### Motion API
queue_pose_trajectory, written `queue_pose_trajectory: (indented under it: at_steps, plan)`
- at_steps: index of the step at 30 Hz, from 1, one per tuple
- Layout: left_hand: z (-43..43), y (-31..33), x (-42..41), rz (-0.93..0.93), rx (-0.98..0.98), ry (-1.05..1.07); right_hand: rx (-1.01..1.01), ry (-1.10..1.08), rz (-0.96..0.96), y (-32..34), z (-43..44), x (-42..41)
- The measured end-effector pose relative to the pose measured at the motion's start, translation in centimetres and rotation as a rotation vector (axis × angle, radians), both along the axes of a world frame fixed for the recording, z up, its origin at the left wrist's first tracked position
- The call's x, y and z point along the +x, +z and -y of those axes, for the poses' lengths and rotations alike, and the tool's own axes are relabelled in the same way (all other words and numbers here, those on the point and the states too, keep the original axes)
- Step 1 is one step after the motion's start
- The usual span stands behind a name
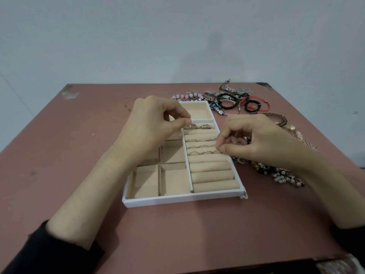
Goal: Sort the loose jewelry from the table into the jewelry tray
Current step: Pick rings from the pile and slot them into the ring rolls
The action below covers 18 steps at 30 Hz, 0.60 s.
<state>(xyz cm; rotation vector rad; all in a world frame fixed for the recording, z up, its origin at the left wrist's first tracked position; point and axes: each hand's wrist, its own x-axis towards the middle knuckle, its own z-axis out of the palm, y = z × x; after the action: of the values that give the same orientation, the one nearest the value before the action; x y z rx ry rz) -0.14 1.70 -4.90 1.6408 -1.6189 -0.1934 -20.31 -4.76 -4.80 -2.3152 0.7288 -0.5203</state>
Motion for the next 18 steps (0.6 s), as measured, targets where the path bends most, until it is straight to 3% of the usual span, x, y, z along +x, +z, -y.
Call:
queue_pose_trajectory:
  at_steps: [10, 18]
  plan:
    - [-0.1, 0.1, -0.1, -0.006, 0.019, 0.007, 0.038, -0.001, 0.0, -0.1, 0.2, 0.0]
    - [-1.1, 0.7, -0.9, -0.041, 0.036, -0.051, -0.004, -0.073, 0.148, -0.4, 0.6, 0.1]
